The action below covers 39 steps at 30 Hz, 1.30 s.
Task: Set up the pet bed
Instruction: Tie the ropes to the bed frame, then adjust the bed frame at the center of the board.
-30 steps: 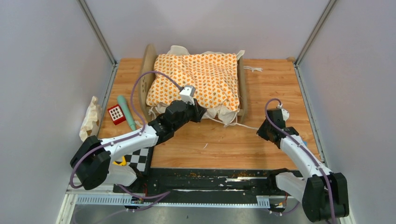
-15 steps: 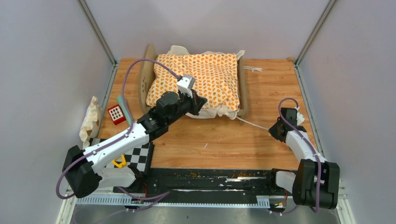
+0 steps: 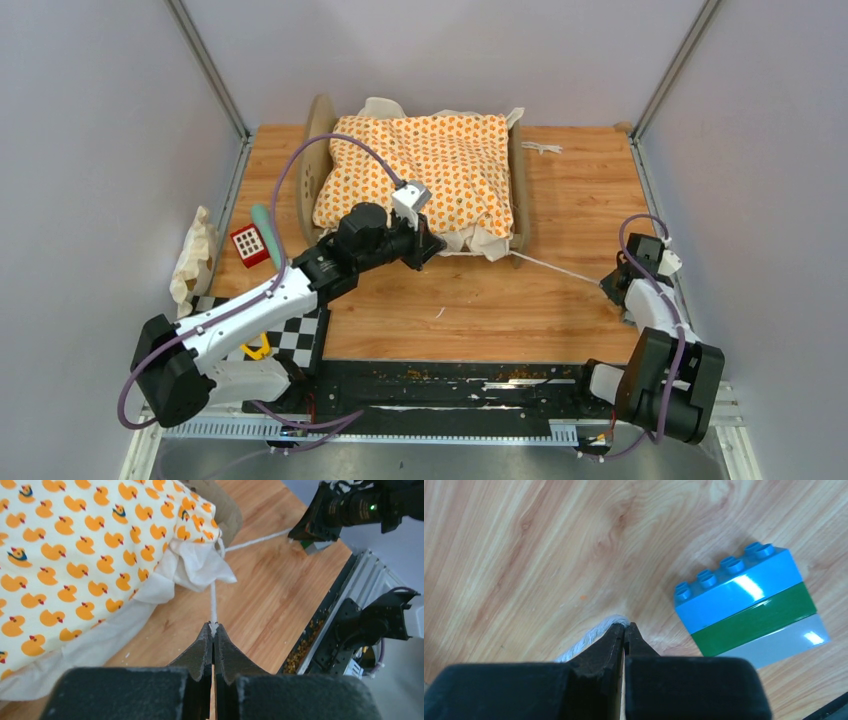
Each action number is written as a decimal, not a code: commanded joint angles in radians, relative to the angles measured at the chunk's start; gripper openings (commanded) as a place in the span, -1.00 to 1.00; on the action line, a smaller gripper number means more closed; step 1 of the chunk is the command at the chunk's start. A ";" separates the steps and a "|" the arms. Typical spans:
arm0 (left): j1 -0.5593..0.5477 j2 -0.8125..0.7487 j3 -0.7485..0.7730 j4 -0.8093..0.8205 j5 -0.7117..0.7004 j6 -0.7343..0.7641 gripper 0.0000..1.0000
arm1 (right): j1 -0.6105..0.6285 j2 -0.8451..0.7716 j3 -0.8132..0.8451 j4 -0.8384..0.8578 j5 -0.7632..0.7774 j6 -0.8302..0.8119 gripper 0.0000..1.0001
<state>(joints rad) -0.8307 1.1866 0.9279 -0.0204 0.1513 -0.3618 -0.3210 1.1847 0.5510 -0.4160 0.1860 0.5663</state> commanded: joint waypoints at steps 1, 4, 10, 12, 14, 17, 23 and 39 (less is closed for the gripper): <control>0.001 -0.045 -0.038 -0.008 0.022 0.046 -1.00 | -0.030 0.018 0.043 0.034 0.084 -0.039 -1.00; 0.001 -0.070 -0.053 -0.025 -0.017 0.061 -1.00 | -0.051 0.032 0.047 0.040 0.089 -0.046 -1.00; 0.030 -0.080 -0.065 -0.044 -0.071 0.054 -1.00 | -0.067 0.063 0.066 0.042 0.122 -0.046 -1.00; 0.067 -0.090 -0.073 -0.040 -0.080 0.037 -1.00 | -0.074 0.073 0.067 0.043 0.119 -0.047 -1.00; 0.091 -0.104 -0.084 -0.038 -0.090 0.030 -1.00 | -0.079 0.076 0.067 0.045 0.118 -0.048 -1.00; 0.107 -0.123 -0.100 -0.041 -0.102 0.034 -1.00 | -0.084 0.077 0.068 0.045 0.119 -0.047 -1.00; 0.107 -0.082 -0.109 0.013 0.064 0.032 -1.00 | -0.088 0.065 0.065 0.043 0.097 -0.054 -1.00; -0.061 -0.072 0.081 -0.141 -0.102 0.127 0.78 | -0.088 -0.185 0.161 -0.106 -0.237 -0.188 0.55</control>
<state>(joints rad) -0.8951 1.1793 0.9447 -0.1299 0.1669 -0.2592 -0.4030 1.0466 0.6334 -0.4583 0.0414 0.4191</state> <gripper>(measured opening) 0.830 0.763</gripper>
